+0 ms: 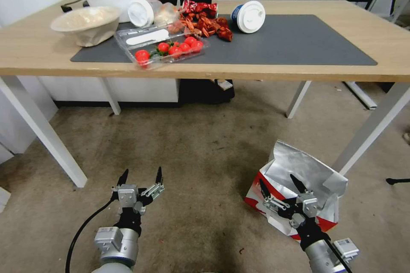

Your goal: Pick up the food delivery bag from the floor and place it on the table.

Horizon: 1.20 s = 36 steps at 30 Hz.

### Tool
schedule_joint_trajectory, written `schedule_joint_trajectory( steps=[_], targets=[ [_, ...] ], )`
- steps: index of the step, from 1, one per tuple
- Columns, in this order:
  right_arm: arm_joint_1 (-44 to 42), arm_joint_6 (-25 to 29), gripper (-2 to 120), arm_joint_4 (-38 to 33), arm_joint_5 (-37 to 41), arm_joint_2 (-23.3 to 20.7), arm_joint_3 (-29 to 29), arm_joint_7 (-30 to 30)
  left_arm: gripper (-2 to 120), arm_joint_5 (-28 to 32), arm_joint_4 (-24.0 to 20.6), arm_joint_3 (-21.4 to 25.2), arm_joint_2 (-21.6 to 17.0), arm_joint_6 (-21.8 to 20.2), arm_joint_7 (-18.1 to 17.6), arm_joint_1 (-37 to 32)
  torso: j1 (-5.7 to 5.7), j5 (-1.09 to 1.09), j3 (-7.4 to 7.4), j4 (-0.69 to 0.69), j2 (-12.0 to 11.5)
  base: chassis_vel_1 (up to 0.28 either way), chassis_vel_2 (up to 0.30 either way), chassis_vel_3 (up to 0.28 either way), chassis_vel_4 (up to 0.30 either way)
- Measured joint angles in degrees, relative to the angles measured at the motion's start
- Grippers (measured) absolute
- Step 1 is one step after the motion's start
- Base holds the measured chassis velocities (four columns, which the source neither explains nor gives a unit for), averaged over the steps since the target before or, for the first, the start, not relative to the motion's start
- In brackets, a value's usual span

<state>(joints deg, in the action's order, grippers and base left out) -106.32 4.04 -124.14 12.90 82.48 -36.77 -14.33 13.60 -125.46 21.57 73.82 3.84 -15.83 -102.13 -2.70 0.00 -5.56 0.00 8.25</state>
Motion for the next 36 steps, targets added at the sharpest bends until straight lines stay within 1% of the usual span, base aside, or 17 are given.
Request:
schedule_joint_trajectory(
  steps=[3,6,9,10,14,18,20,21,23,24,28,32,36],
  targets=[
    [0.02,-0.02,100,0.02,0.0,0.05,0.01,-0.07,100,-0.01,-0.03,0.01,0.03,0.0,0.0,-0.01,0.2,0.0,0.79,0.0,-0.98,0.0,0.0,0.0,0.0],
    [-0.01,-0.02,100,0.02,0.0,0.08,0.04,-0.14,100,-0.04,-0.05,0.01,0.06,0.0,0.0,-0.04,0.24,0.0,1.08,0.0,-1.31,0.0,0.0,0.0,0.0],
    [-0.1,-0.01,100,0.02,-0.02,0.13,0.08,-0.21,100,-0.01,-0.27,0.03,0.08,-0.02,-0.14,-0.17,0.31,0.0,1.93,0.0,-2.24,0.0,0.0,0.0,0.0],
    [-0.1,-0.01,100,0.02,-0.02,0.13,0.08,-0.21,100,-0.01,-0.27,0.03,0.08,-0.02,-0.14,-0.17,0.31,0.0,1.93,0.0,-2.24,0.0,0.0,0.0,0.0],
    [-0.21,0.12,100,0.02,-0.02,0.11,0.09,-0.24,100,-0.01,-0.43,0.11,0.09,-0.02,-0.16,-0.35,0.46,0.0,2.91,0.0,-3.36,0.0,0.0,0.0,0.0],
    [-0.36,0.21,100,0.02,-0.02,0.1,0.07,-0.31,100,-0.08,-0.56,0.03,0.11,-0.01,-0.15,-0.42,0.49,0.0,3.48,0.0,-3.98,0.0,0.0,0.0,0.0],
    [-0.43,0.23,100,0.05,-0.05,0.07,0.11,-0.34,100,-0.23,-0.58,-0.06,0.15,0.03,-0.08,-0.46,0.55,0.0,4.15,0.0,-4.7,0.0,0.0,0.0,0.0],
    [-0.43,0.23,100,0.05,-0.05,0.07,0.11,-0.34,100,-0.23,-0.58,-0.06,0.15,0.03,-0.08,-0.46,0.55,0.0,4.15,0.0,-4.7,0.0,0.0,0.0,0.0],
    [-0.41,0.23,100,0.09,-0.08,0.01,0.17,-0.34,100,-0.31,-0.59,-0.1,0.24,0.2,-0.05,-0.49,0.58,0.0,4.75,0.0,-5.34,0.0,0.0,0.0,0.0],
    [-0.41,0.23,100,0.09,-0.08,0.01,0.17,-0.34,100,-0.31,-0.59,-0.1,0.24,0.2,-0.05,-0.49,0.58,0.0,4.75,0.0,-5.34,0.0,0.0,0.0,0.0],
    [-0.37,0.23,100,0.23,-0.13,0.01,0.21,-0.34,100,-0.46,-0.59,-0.13,0.37,0.53,-0.06,-0.74,0.7,0.0,5.56,0.0,-6.28,0.0,0.0,0.0,0.0],
    [-0.35,0.2,100,0.29,-0.13,-0.05,0.23,-0.33,100,-0.53,-0.59,-0.14,0.4,0.63,-0.07,-0.87,0.8,0.0,5.55,0.0,-6.87,0.0,0.0,0.0,0.0],
    [-0.35,0.2,100,0.41,-0.12,-0.3,0.19,-0.34,100,-0.44,-0.47,-0.19,0.5,0.61,-0.09,-0.79,0.83,0.0,5.55,0.0,-6.94,0.0,0.0,0.0,0.0]
  ],
)
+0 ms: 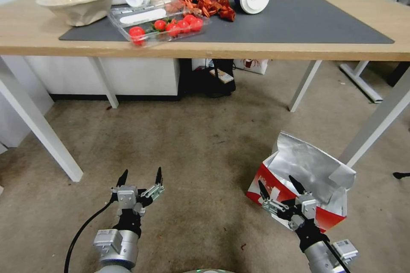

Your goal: Pick up the food delivery bag from the floor and place it on the table.

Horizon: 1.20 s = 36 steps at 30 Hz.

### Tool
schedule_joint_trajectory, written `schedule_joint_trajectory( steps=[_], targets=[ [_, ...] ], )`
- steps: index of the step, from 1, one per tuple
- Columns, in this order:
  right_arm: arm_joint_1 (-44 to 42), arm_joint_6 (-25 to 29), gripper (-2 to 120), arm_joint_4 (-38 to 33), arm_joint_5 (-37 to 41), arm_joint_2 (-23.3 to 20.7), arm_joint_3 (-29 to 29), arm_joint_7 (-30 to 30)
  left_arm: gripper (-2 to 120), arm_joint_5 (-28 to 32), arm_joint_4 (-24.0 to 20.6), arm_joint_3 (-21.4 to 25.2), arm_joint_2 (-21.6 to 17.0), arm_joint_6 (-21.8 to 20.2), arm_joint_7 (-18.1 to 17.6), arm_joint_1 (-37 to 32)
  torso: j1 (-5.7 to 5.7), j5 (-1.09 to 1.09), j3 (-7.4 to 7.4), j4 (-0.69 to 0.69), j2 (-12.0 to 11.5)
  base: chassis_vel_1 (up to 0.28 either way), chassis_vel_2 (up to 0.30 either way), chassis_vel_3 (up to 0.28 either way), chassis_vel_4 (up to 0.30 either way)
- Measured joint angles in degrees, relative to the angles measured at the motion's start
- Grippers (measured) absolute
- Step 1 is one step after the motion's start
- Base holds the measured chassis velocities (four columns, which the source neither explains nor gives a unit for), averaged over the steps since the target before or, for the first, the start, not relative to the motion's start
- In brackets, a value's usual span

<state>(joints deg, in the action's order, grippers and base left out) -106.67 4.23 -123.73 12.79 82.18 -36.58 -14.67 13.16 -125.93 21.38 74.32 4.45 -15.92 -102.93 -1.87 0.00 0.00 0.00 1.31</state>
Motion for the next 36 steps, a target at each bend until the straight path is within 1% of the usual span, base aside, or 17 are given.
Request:
schedule_joint_trajectory(
  steps=[6,10,12,17,20,22,24,25,26,28,29,31,32,33,34,35,36],
  targets=[
    [-0.03,0.0,100,0.26,0.1,-0.47,-0.09,-0.02,100,0.16,0.5,-0.12,0.19,0.22,0.0,0.19,0.0,0.0,0.0,0.0,0.07,0.0,0.0,0.0,0.0],
    [0.06,0.07,100,0.27,0.5,-1.11,-0.09,-0.02,100,0.0,1.4,-0.12,0.4,2.64,0.73,0.52,-0.01,0.0,0.0,0.0,0.17,0.0,0.0,0.0,0.0],
    [0.61,0.1,100,0.19,1.54,-2.28,-0.16,0.12,100,-0.29,1.17,-0.18,0.55,3.62,2.11,0.42,-0.02,0.0,0.0,0.0,0.25,0.0,0.0,0.0,0.0],
    [2.14,0.31,100,0.94,4.2,-5.34,-0.77,0.08,100,-1.74,0.42,-0.45,0.68,3.42,2.5,0.3,-0.04,0.01,0.0,0.0,0.31,0.0,0.0,0.0,0.0],
    [3.69,0.73,100,1.9,7.73,-9.97,-2.1,-0.61,100,-1.84,-0.95,-1.0,0.69,2.09,2.6,-0.11,-0.06,0.02,0.0,0.01,0.38,0.0,0.0,0.0,0.0],
    [3.92,0.81,100,2.1,8.24,-10.6,-2.44,-0.86,100,-1.82,-0.96,-1.02,0.73,2.08,2.64,-0.11,-0.06,0.02,0.0,0.0,0.39,0.0,0.0,0.0,0.0],
    [4.99,1.08,100,3.13,10.45,-13.14,-4.04,-1.97,100,-1.78,-0.8,-1.06,0.89,2.06,2.79,-0.03,-0.06,0.02,0.0,-0.01,0.43,0.0,0.0,0.0,0.0],
    [4.99,1.08,100,3.13,10.45,-13.14,-4.04,-1.97,100,-1.78,-0.8,-1.06,0.89,2.06,2.79,-0.03,-0.06,0.02,0.0,-0.01,0.43,0.0,0.0,0.0,0.0],
    [6.25,1.14,100,4.45,12.43,-15.62,-5.55,-2.92,100,-1.83,-0.52,-1.07,1.05,2.1,2.79,-0.03,-0.07,0.0,0.0,-0.01,0.44,0.0,0.0,0.0,0.0],
    [8.2,1.17,100,6.4,14.67,-18.44,-6.89,-4.11,100,-1.92,-0.37,-1.07,1.16,2.24,2.76,-0.08,-0.07,0.02,0.0,-0.01,0.47,0.0,0.0,0.0,0.0],
    [8.2,1.17,100,6.4,14.67,-18.44,-6.89,-4.11,100,-1.92,-0.37,-1.07,1.16,2.24,2.76,-0.08,-0.07,0.02,0.0,-0.01,0.47,0.0,0.0,0.0,0.0],
    [11.09,1.18,100,9.8,17.68,-23.35,-8.22,-5.88,100,-1.89,-0.33,-1.25,1.27,2.63,1.88,-0.08,-0.08,0.02,0.0,0.01,0.49,0.0,0.0,0.0,0.0],
    [11.66,1.18,100,10.58,18.2,-24.49,-8.54,-6.28,100,-1.87,-0.33,-1.27,1.3,2.66,1.74,-0.08,-0.08,0.02,0.0,0.01,0.5,0.0,0.0,0.0,0.0],
    [12.79,1.13,100,12.58,19.55,-27.36,-9.32,-7.39,100,-1.88,-0.36,-1.33,1.35,2.7,1.65,-0.06,-0.09,0.02,0.0,0.01,0.51,0.0,0.0,0.0,0.0],
    [12.79,1.13,100,12.58,19.55,-27.36,-9.32,-7.39,100,-1.88,-0.36,-1.33,1.35,2.7,1.65,-0.06,-0.09,0.02,0.0,0.01,0.51,0.0,0.0,0.0,0.0],
    [13.62,0.98,100,14.8,20.87,-30.05,-10.22,-8.78,100,-1.91,-0.38,-1.44,1.33,2.7,1.65,0.01,-0.09,0.0,0.0,0.01,0.53,0.0,0.0,0.0,0.0],
    [13.83,0.92,100,15.51,21.26,-30.76,-10.45,-9.35,100,-1.91,-0.39,-1.51,1.29,2.7,1.67,0.04,-0.09,0.0,0.0,0.01,0.53,0.0,0.0,0.0,0.0]
  ],
)
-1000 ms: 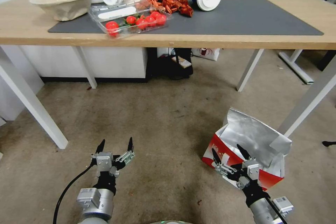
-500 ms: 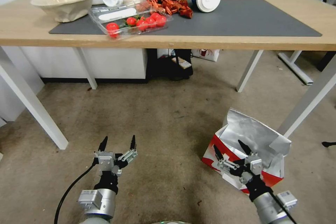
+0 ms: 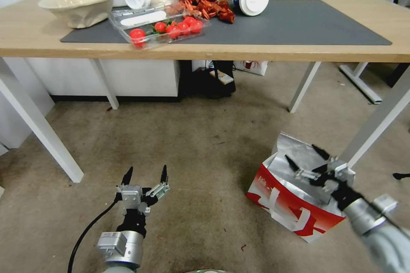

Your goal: Pick up the food delivery bag from the floor and place it on the table.

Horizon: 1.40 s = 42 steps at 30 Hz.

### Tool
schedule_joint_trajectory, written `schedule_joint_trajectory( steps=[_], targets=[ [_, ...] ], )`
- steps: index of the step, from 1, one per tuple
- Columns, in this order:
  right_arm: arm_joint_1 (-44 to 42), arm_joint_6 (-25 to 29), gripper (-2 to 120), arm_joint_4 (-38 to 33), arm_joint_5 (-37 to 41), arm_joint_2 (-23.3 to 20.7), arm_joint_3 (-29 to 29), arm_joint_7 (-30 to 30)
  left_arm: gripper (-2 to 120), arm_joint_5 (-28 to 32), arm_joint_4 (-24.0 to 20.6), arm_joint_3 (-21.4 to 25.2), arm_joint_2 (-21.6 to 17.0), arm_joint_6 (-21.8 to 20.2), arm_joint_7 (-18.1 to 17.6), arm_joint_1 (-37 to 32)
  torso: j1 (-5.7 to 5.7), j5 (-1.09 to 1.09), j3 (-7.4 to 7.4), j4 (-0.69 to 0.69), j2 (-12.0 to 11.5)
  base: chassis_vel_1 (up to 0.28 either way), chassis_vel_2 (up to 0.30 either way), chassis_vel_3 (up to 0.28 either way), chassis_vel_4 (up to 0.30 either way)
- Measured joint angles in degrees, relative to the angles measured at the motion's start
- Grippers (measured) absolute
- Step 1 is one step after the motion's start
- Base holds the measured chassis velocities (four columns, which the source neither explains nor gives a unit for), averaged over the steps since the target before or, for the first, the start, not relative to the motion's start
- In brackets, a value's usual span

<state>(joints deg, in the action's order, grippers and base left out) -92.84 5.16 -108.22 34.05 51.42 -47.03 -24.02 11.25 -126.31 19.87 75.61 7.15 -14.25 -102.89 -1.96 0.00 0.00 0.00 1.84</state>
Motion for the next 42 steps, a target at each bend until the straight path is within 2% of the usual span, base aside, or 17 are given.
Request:
schedule_joint_trajectory(
  steps=[1,2,4,5,11,18,20,24,30,36,42],
  targets=[
    [0.77,-0.03,100,3.3,1.43,-2.88,-0.88,-2.86,100,-0.03,0.06,-0.19,-0.1,-0.06,0.02,0.14,0.0,0.02,0.0,-0.02,0.01,0.0,0.0,0.0,0.0],
    [0.77,-0.03,100,3.3,1.43,-2.88,-0.88,-2.86,100,-0.03,0.06,-0.19,-0.1,-0.06,0.02,0.14,0.0,0.02,0.0,-0.02,0.01,0.0,0.0,0.0,0.0],
    [1.12,-0.25,100,7.23,1.9,-6.27,-1.57,-6.31,100,0.03,0.36,-0.63,-0.21,-0.54,-0.07,0.44,0.0,-0.01,0.0,0.0,0.02,0.0,0.0,0.0,0.0],
    [1.36,-0.31,100,8.64,2.04,-7.48,-1.49,-7.48,100,0.08,0.32,-0.78,-0.16,-0.8,-0.12,0.49,0.0,0.0,0.0,-0.05,0.03,0.0,0.0,0.0,0.0],
    [4.49,-0.93,100,13.5,0.96,-11.82,0.58,-9.16,100,0.13,0.0,-0.75,0.58,-1.15,-0.11,0.62,0.0,0.02,0.0,0.01,0.06,0.0,0.0,0.0,0.0],
    [7.54,-3.11,100,18.21,-3.3,-15.92,2.88,-9.54,100,0.12,-0.44,-0.55,1.19,-1.87,0.02,0.73,-0.01,0.0,0.0,-0.01,0.07,0.0,0.0,0.0,0.0],
    [8.89,-2.4,100,22.54,-5.52,-17.72,4.71,-10.68,100,0.21,-0.7,-0.54,1.35,-2.71,0.21,0.95,-0.01,0.01,0.0,-0.01,0.09,0.0,0.0,0.0,0.0],
    [10.48,-1.8,100,27.17,-6.43,-18.67,6.04,-13.46,100,0.29,-0.67,-0.48,1.3,-2.99,0.28,1.2,-0.01,0.01,0.0,-0.02,0.09,0.0,0.0,0.0,0.0],
    [12.18,-1.21,100,28.91,-5.75,-19.05,8.12,-15.57,100,0.32,-0.54,-0.57,1.38,-3.07,0.28,1.23,-0.01,0.0,0.0,-0.01,0.11,0.0,0.0,0.0,0.0],
    [16.37,-1.11,100,30.49,-5.67,-19.01,12.25,-15.73,100,0.31,-0.36,-0.59,1.54,-3.06,0.17,1.2,-0.01,0.0,0.0,0.0,0.11,0.0,0.0,0.0,0.0],
    [24.97,-0.63,100,34.8,-6.34,-18.43,18.92,-16.73,100,0.22,-0.31,-0.28,1.65,-2.87,-0.11,0.81,-0.02,-0.01,0.0,0.0,0.12,0.0,0.0,0.0,0.0]
  ],
)
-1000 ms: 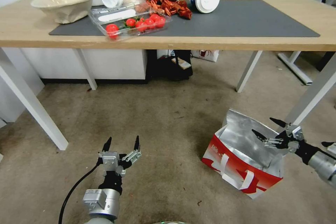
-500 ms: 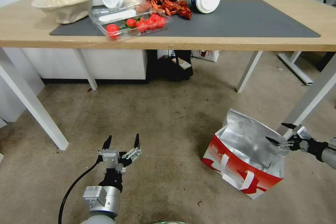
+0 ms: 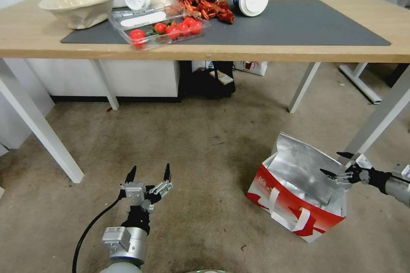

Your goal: Pick up the food delivery bag from the floor and place it on the table.

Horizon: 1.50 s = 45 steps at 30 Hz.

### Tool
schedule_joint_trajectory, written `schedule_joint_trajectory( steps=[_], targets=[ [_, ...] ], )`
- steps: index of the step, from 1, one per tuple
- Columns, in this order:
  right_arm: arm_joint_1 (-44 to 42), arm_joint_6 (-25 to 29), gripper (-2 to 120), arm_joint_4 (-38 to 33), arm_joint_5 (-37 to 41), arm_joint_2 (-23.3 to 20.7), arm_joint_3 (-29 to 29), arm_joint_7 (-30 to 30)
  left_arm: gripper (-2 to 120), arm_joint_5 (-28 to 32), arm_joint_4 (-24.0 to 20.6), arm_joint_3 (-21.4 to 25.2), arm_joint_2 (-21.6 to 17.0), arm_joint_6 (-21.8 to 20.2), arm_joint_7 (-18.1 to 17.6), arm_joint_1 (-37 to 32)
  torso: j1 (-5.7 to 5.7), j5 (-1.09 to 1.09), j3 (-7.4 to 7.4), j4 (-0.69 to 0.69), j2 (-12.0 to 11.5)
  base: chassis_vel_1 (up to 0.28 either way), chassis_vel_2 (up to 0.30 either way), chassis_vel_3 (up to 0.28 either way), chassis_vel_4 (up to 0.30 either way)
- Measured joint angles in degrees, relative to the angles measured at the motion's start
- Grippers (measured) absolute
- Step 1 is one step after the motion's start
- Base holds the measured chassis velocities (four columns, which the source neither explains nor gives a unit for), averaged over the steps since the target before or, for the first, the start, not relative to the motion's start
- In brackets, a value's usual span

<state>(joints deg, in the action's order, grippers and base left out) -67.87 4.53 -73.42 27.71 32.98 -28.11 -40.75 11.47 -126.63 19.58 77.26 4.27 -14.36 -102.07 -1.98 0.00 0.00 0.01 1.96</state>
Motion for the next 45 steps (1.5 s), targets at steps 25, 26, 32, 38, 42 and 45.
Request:
schedule_joint_trajectory(
  steps=[25,26,32,38,42,45],
  targets=[
    [11.73,-0.2,93,11.07,-3.77,3.24,10.69,-6.37,100,-1.44,1.43,0.0,1.56,0.26,-0.08,-0.28,0.0,0.0,0.0,-0.01,0.01,0.0,0.0,0.0,0.0],
    [11.82,-0.4,89,11.16,-3.76,3.41,10.8,-6.38,100,-1.5,1.41,0.01,1.6,0.28,-0.07,-0.34,0.0,0.0,0.0,-0.01,0.01,0.0,0.0,0.0,0.0],
    [12.27,-0.63,75,11.64,-3.68,3.57,11.12,-6.58,100,-1.56,1.38,0.04,1.73,0.31,-0.07,-0.34,0.0,0.0,0.0,-0.01,0.01,0.0,0.0,0.0,0.0],
    [13.07,0.14,51,12.66,-3.45,3.58,11.8,-6.62,100,-1.72,1.37,0.06,1.89,0.39,-0.15,-0.38,0.0,0.0,0.0,-0.01,0.02,0.0,0.0,0.0,0.0],
    [13.64,1.37,36,13.49,-3.49,3.92,12.13,-7.35,100,-1.54,1.38,0.05,1.86,0.42,-0.45,-0.29,0.0,0.0,0.0,-0.01,0.01,0.0,0.0,0.0,0.0],
    [13.91,1.42,25,13.79,-3.61,3.99,12.2,-8.37,100,-1.29,1.41,0.05,1.79,0.42,-0.61,-0.25,0.0,0.0,0.0,-0.01,0.02,0.0,0.0,0.0,0.0]
  ],
)
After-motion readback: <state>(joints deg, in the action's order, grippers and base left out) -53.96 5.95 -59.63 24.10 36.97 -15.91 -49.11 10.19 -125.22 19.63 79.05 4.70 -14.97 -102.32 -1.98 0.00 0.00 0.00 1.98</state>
